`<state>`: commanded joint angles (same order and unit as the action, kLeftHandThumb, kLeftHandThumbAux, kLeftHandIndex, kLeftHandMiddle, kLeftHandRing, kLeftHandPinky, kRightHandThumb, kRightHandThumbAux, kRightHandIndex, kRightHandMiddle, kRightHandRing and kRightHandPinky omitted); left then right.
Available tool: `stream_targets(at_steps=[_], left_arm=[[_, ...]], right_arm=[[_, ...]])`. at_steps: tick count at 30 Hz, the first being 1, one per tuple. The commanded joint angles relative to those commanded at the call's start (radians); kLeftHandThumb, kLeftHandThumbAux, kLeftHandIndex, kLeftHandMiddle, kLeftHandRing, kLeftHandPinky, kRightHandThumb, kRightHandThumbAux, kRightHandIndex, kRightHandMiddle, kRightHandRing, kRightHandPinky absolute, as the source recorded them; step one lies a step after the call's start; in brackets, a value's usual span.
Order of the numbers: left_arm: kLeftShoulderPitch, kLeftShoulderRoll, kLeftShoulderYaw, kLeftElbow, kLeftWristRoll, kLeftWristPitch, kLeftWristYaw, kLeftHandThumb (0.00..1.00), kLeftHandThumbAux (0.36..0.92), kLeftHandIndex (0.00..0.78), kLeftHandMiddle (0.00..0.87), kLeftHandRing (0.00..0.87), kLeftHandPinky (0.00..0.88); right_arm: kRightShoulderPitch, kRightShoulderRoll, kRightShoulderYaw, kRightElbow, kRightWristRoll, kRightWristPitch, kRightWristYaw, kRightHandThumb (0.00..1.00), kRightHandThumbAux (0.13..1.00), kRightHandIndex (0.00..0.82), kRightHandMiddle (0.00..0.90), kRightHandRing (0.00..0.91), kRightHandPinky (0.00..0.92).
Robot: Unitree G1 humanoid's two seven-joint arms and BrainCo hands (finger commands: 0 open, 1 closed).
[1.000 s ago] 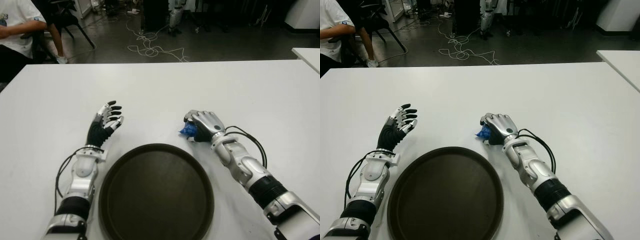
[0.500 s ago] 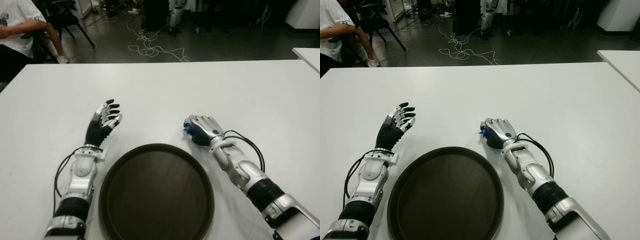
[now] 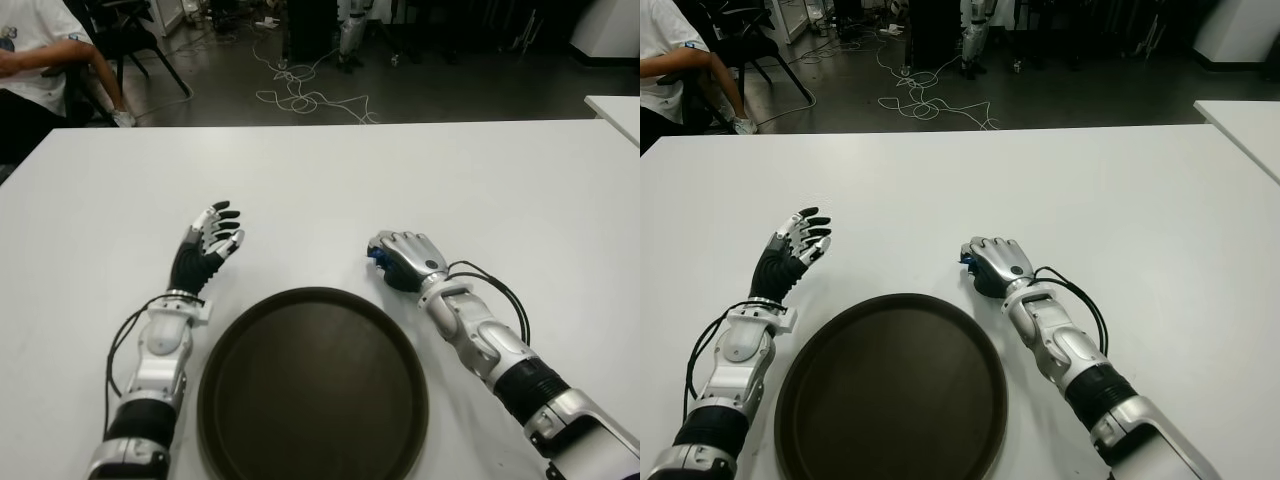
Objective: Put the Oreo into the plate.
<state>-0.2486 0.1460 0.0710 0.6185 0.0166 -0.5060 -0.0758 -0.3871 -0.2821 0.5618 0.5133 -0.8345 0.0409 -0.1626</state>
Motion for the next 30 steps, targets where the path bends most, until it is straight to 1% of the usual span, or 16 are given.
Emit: stream_targets(at_steps=[2,4,6,10,11,13,14,16,19,24,28,30], left_arm=[[0.000,0.000,0.001,-0.001,0.003,-0.003,0.003,0.040,0.599,0.160,0.262,0.247,0.207],[0.000,-0.001,0.002,0.001,0.006,-0.008,0.006,0.031,0.599,0.157,0.261,0.246,0.206],[-0.001,0.000,0.002,0.003,0.009,-0.011,0.008,0.029,0.599,0.155,0.260,0.245,0.206],[-0.003,0.001,0.002,0.006,0.010,-0.010,0.007,0.028,0.594,0.147,0.252,0.240,0.193],[-0.003,0.002,0.003,0.006,0.010,-0.011,0.006,0.028,0.594,0.146,0.250,0.239,0.190],[-0.001,0.001,0.003,0.005,0.006,-0.012,0.001,0.034,0.599,0.147,0.250,0.240,0.201],[0.000,0.000,0.004,0.004,0.004,-0.016,0.000,0.035,0.599,0.147,0.251,0.241,0.204],[0.000,-0.003,0.005,0.004,0.002,-0.021,0.001,0.040,0.596,0.152,0.256,0.248,0.221],[-0.001,-0.005,0.006,0.007,0.002,-0.025,0.003,0.047,0.592,0.153,0.255,0.247,0.221],[-0.004,-0.007,0.007,0.012,-0.001,-0.022,0.001,0.057,0.596,0.147,0.246,0.238,0.212],[-0.006,-0.008,0.006,0.014,-0.001,-0.019,-0.003,0.048,0.599,0.157,0.244,0.244,0.244],[-0.006,-0.008,0.006,0.016,0.003,-0.018,0.000,0.045,0.600,0.162,0.245,0.246,0.247]], right_arm=[[-0.012,-0.003,-0.006,0.004,-0.008,0.009,-0.021,0.678,0.737,0.422,0.527,0.521,0.492],[-0.035,-0.008,-0.024,0.016,-0.010,0.017,-0.054,0.678,0.737,0.423,0.540,0.532,0.504],[-0.035,-0.006,-0.043,0.010,-0.009,0.026,-0.097,0.678,0.737,0.423,0.554,0.546,0.517],[-0.023,-0.002,-0.059,-0.008,-0.005,0.033,-0.132,0.678,0.736,0.424,0.584,0.578,0.553],[-0.017,-0.004,-0.068,-0.030,-0.001,0.038,-0.131,0.678,0.736,0.424,0.588,0.581,0.558],[0.005,-0.006,-0.092,-0.088,0.018,0.049,-0.115,0.679,0.737,0.425,0.629,0.627,0.611],[0.013,-0.004,-0.102,-0.110,0.027,0.053,-0.105,0.679,0.737,0.425,0.638,0.637,0.623],[0.022,0.002,-0.114,-0.131,0.038,0.058,-0.093,0.680,0.737,0.427,0.667,0.668,0.658],[0.031,0.010,-0.130,-0.147,0.057,0.058,-0.077,0.680,0.738,0.428,0.677,0.684,0.677],[0.045,0.021,-0.166,-0.169,0.122,0.032,-0.044,0.681,0.738,0.430,0.701,0.712,0.700],[0.054,0.026,-0.189,-0.179,0.169,0.007,-0.028,0.682,0.737,0.432,0.722,0.735,0.722],[0.059,0.030,-0.201,-0.184,0.190,-0.011,-0.028,0.682,0.737,0.432,0.730,0.742,0.727]])
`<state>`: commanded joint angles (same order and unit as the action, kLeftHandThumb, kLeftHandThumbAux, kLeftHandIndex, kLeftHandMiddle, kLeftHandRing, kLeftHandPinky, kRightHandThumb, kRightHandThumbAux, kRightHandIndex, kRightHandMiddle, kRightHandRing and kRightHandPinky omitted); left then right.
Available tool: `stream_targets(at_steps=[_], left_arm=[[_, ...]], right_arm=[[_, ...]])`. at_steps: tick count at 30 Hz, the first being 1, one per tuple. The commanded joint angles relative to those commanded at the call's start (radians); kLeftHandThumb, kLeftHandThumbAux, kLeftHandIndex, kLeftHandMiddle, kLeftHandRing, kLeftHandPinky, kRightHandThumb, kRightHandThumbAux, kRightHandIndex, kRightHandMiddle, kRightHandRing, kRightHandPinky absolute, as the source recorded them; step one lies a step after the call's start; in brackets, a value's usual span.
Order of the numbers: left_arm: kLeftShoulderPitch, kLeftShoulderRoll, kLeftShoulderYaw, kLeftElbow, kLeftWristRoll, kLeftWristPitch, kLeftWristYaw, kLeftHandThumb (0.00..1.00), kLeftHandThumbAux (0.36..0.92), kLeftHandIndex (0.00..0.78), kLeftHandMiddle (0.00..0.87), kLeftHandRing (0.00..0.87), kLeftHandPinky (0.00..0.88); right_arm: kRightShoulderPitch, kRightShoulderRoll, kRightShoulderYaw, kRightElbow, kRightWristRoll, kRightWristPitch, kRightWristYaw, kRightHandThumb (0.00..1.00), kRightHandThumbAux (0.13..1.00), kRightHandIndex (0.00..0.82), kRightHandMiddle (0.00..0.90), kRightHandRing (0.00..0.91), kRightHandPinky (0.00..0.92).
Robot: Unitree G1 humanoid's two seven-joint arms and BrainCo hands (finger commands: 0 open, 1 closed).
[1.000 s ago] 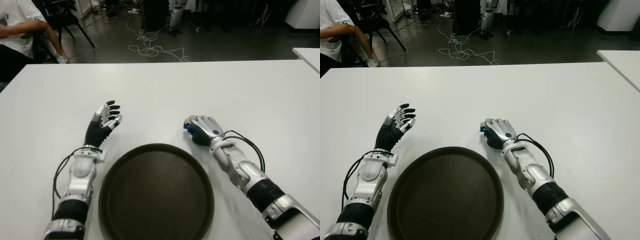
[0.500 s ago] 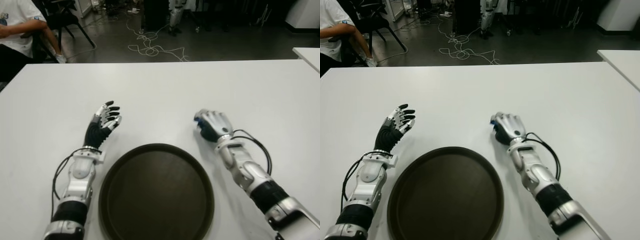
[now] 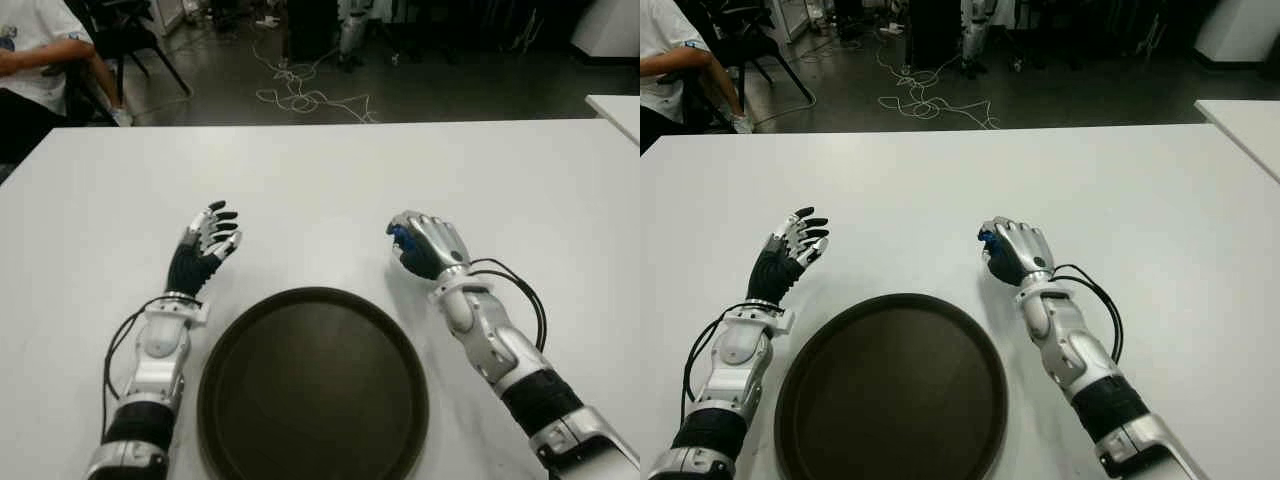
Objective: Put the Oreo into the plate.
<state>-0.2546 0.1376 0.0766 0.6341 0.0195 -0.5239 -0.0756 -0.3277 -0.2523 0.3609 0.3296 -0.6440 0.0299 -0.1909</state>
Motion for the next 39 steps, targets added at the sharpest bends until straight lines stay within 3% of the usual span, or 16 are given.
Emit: stream_targets(at_steps=[8,23,32,39], left_arm=[[0.001,0.000,-0.002,-0.001,0.012,0.004,0.012,0.031,0.582,0.159,0.241,0.235,0.201],[-0.014,-0.002,-0.005,0.019,0.012,0.002,0.014,0.031,0.581,0.156,0.242,0.231,0.206],[-0.032,-0.009,-0.003,0.053,0.020,-0.015,0.036,0.034,0.597,0.184,0.258,0.255,0.246],[-0.041,-0.007,-0.007,0.073,0.030,-0.017,0.045,0.047,0.572,0.168,0.255,0.249,0.230]], right_arm=[[0.014,0.014,-0.039,0.004,0.052,-0.086,-0.040,0.682,0.736,0.433,0.742,0.763,0.752],[0.018,0.012,-0.090,0.013,0.096,-0.221,-0.091,0.680,0.737,0.431,0.723,0.746,0.745],[0.023,0.009,-0.098,-0.069,0.094,-0.237,-0.060,0.680,0.736,0.430,0.722,0.743,0.739],[-0.012,0.047,-0.084,-0.159,0.092,-0.220,-0.017,0.680,0.736,0.431,0.740,0.759,0.755]])
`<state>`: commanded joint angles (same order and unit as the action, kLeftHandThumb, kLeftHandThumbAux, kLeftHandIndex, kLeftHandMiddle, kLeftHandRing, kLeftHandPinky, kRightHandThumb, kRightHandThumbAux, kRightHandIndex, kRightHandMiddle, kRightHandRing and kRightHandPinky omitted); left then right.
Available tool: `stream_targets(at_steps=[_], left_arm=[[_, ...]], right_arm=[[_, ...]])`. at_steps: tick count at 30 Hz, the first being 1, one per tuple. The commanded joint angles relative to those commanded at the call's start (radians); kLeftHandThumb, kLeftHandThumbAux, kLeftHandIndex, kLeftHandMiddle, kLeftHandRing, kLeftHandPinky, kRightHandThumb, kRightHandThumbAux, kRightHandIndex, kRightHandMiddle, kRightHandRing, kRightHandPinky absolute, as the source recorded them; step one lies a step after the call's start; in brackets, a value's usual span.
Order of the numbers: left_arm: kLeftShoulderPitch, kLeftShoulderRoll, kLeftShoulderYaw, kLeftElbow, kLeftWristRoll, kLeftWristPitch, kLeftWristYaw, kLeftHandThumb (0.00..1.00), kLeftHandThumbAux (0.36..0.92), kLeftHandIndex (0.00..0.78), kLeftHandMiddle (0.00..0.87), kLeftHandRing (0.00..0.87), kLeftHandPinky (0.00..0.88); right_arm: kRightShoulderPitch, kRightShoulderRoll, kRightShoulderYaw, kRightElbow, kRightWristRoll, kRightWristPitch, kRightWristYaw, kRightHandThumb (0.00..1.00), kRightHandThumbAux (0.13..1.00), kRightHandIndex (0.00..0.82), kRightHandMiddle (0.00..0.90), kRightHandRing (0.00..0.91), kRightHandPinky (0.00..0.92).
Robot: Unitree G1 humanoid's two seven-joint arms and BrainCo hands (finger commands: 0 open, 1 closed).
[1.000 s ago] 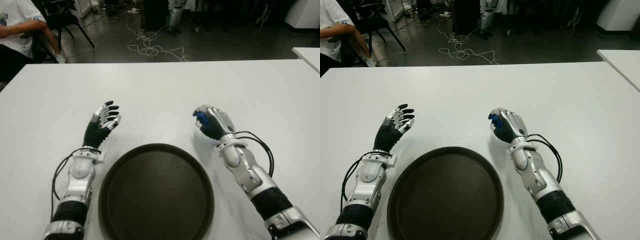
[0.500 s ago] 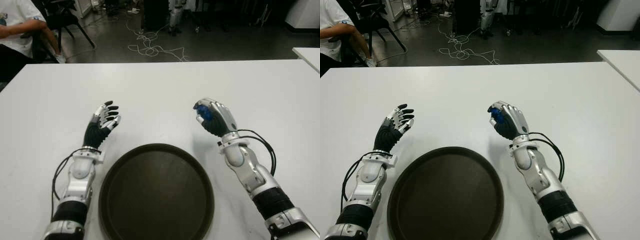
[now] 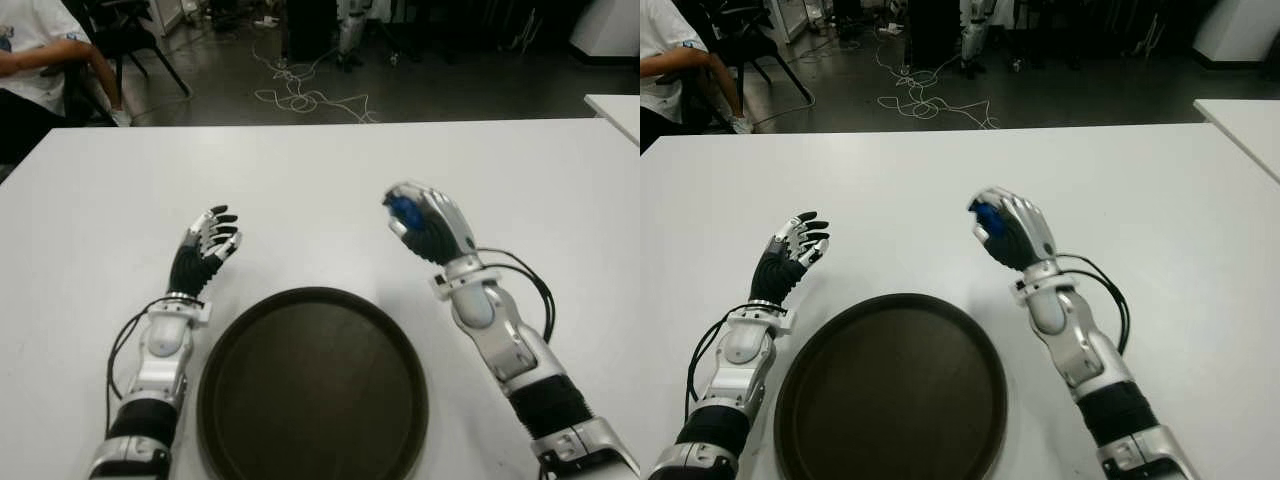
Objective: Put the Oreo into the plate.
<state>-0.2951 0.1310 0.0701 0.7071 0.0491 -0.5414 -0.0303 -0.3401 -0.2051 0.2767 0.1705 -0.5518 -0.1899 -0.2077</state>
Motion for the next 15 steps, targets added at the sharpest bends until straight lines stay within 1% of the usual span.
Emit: stream_targets(at_steps=[3,5,7,9,12,15], left_arm=[[-0.002,0.001,0.000,0.002,-0.005,0.002,-0.010,0.042,0.570,0.159,0.245,0.240,0.217],[-0.003,0.001,0.001,0.003,-0.011,0.002,-0.016,0.040,0.574,0.159,0.244,0.240,0.218],[-0.004,-0.001,0.002,0.003,-0.017,0.002,-0.022,0.038,0.580,0.167,0.248,0.243,0.225],[-0.006,-0.002,0.003,0.005,-0.020,0.001,-0.024,0.043,0.583,0.173,0.252,0.248,0.232],[-0.008,-0.003,0.004,0.010,-0.022,-0.002,-0.027,0.060,0.584,0.170,0.250,0.248,0.233],[-0.008,-0.005,0.005,0.013,-0.023,-0.004,-0.027,0.059,0.589,0.165,0.251,0.247,0.225]], right_arm=[[-0.022,0.024,0.021,-0.013,-0.006,-0.034,0.000,0.680,0.736,0.432,0.747,0.766,0.762],[-0.040,0.039,0.044,-0.012,-0.018,-0.073,-0.011,0.681,0.736,0.432,0.752,0.770,0.765],[-0.053,0.049,0.072,-0.005,-0.035,-0.115,-0.018,0.681,0.736,0.432,0.756,0.773,0.766],[-0.057,0.062,0.108,-0.005,-0.061,-0.135,-0.015,0.681,0.737,0.432,0.756,0.774,0.766],[-0.029,0.048,0.185,-0.123,-0.111,-0.111,0.100,0.682,0.737,0.432,0.756,0.771,0.759],[-0.013,0.039,0.232,-0.194,-0.114,-0.099,0.200,0.683,0.738,0.432,0.769,0.777,0.764]])
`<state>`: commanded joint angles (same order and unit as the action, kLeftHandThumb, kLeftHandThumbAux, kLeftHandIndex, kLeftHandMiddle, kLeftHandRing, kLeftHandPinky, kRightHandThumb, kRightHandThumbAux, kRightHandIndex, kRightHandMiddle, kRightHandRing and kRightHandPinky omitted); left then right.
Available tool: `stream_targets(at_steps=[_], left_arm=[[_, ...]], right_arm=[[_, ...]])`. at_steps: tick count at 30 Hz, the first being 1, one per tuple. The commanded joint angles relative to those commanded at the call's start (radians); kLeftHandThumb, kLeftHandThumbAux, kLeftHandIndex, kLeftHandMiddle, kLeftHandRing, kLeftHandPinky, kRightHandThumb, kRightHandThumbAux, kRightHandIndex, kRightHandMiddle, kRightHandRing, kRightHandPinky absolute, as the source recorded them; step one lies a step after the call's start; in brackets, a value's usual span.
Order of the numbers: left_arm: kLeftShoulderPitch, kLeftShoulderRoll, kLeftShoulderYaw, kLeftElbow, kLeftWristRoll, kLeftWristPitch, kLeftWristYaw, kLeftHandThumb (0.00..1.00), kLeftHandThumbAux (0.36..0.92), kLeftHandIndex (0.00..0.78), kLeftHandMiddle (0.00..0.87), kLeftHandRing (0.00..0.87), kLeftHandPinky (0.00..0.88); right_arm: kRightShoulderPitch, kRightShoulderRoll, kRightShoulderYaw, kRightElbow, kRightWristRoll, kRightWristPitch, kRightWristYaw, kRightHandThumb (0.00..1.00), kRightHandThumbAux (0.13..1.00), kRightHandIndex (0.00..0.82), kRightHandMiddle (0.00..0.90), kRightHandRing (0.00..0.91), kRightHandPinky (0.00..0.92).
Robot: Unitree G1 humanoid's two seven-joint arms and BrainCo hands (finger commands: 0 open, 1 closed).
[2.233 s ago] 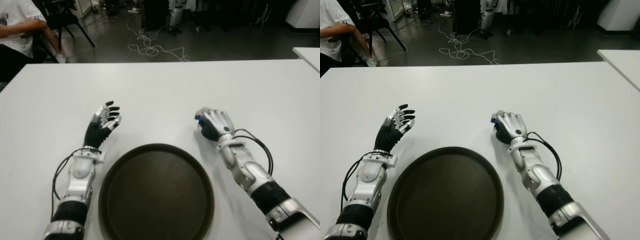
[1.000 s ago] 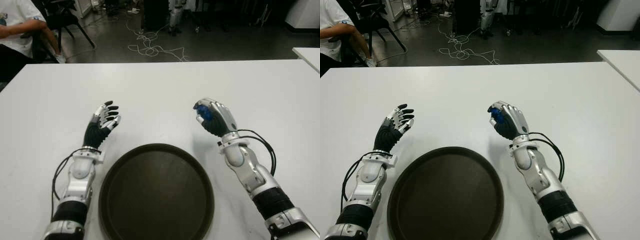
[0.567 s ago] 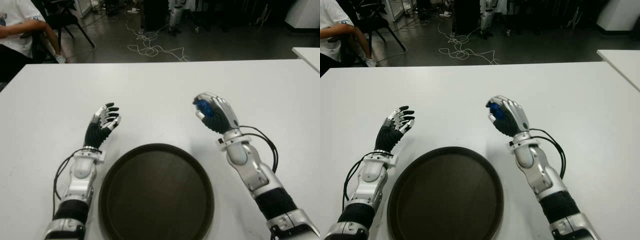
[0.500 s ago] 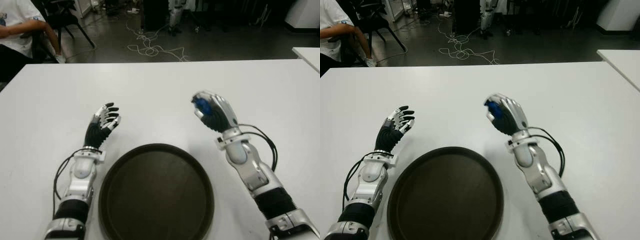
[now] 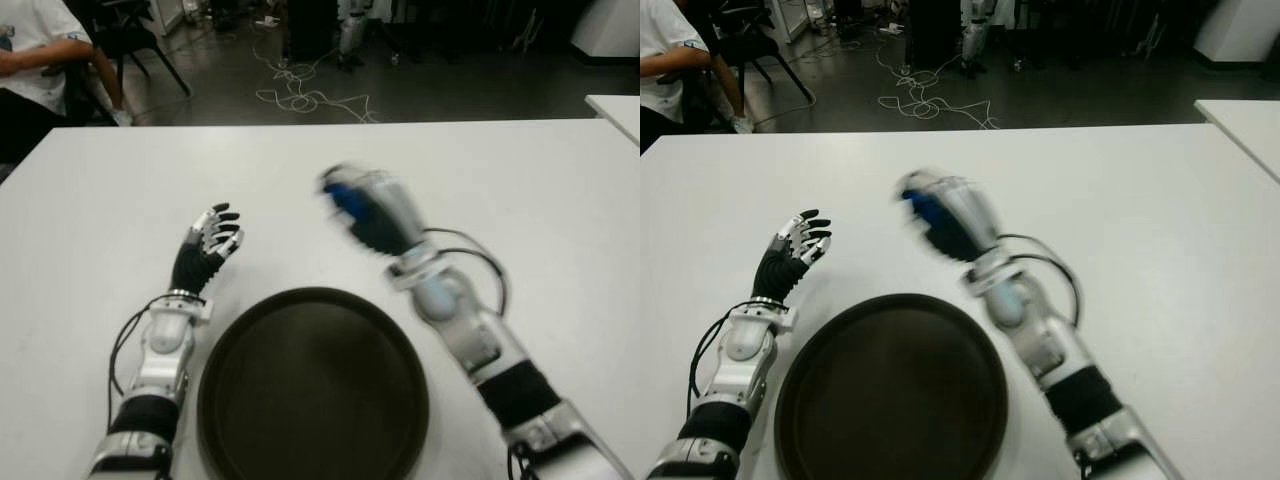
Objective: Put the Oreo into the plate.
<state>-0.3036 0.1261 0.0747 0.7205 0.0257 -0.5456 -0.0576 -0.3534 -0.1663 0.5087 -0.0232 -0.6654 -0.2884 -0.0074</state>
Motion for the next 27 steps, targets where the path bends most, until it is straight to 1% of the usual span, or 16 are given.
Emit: stream_targets(at_steps=[4,7,8,10,12,14,16,18,20,24,27], left_arm=[[-0.005,-0.002,0.003,0.008,-0.014,0.009,-0.010,0.039,0.590,0.169,0.255,0.245,0.203],[-0.009,-0.001,0.004,0.015,-0.020,0.010,-0.020,0.036,0.593,0.170,0.254,0.241,0.198],[-0.010,-0.001,0.004,0.016,-0.021,0.010,-0.022,0.037,0.596,0.167,0.249,0.238,0.192],[-0.010,0.001,0.002,0.015,-0.021,0.009,-0.027,0.038,0.598,0.165,0.244,0.233,0.183],[-0.010,0.002,0.001,0.016,-0.017,0.007,-0.030,0.036,0.601,0.163,0.242,0.227,0.173],[-0.009,0.003,0.000,0.017,-0.015,0.002,-0.031,0.035,0.606,0.161,0.239,0.226,0.171],[-0.007,0.002,0.000,0.017,-0.013,-0.007,-0.031,0.040,0.604,0.159,0.242,0.229,0.177],[-0.003,0.001,-0.001,0.012,-0.012,-0.011,-0.029,0.041,0.595,0.153,0.240,0.229,0.173],[-0.002,0.000,-0.002,0.009,-0.010,-0.012,-0.028,0.039,0.589,0.149,0.238,0.228,0.167],[0.005,0.000,-0.005,-0.003,0.002,-0.014,-0.015,0.031,0.581,0.152,0.235,0.230,0.180],[0.007,0.002,-0.007,-0.006,0.011,-0.021,-0.005,0.034,0.594,0.160,0.239,0.237,0.204]], right_arm=[[-0.011,0.007,0.056,-0.021,0.036,-0.001,0.130,0.683,0.739,0.432,0.775,0.777,0.760],[-0.045,0.043,0.104,0.059,0.030,-0.026,0.159,0.683,0.739,0.432,0.767,0.766,0.748],[-0.052,0.052,0.111,0.078,0.028,-0.031,0.162,0.683,0.739,0.431,0.763,0.762,0.743],[-0.072,0.056,0.112,0.082,0.051,-0.037,0.203,0.682,0.740,0.430,0.753,0.754,0.735],[-0.089,0.052,0.099,0.044,0.089,-0.024,0.265,0.682,0.740,0.429,0.737,0.741,0.719],[-0.084,0.051,0.096,0.045,0.112,-0.036,0.288,0.681,0.740,0.428,0.724,0.730,0.711],[-0.059,0.027,0.077,-0.007,0.142,-0.035,0.318,0.680,0.740,0.427,0.714,0.722,0.704],[-0.038,0.029,0.085,-0.018,0.155,-0.035,0.330,0.680,0.740,0.426,0.710,0.716,0.699],[-0.023,0.032,0.099,-0.002,0.158,-0.041,0.329,0.680,0.740,0.426,0.707,0.712,0.696],[0.018,0.028,0.124,0.011,0.164,-0.033,0.347,0.679,0.740,0.425,0.672,0.674,0.657],[0.018,0.030,0.122,0.000,0.171,-0.005,0.373,0.678,0.741,0.424,0.653,0.658,0.642]])
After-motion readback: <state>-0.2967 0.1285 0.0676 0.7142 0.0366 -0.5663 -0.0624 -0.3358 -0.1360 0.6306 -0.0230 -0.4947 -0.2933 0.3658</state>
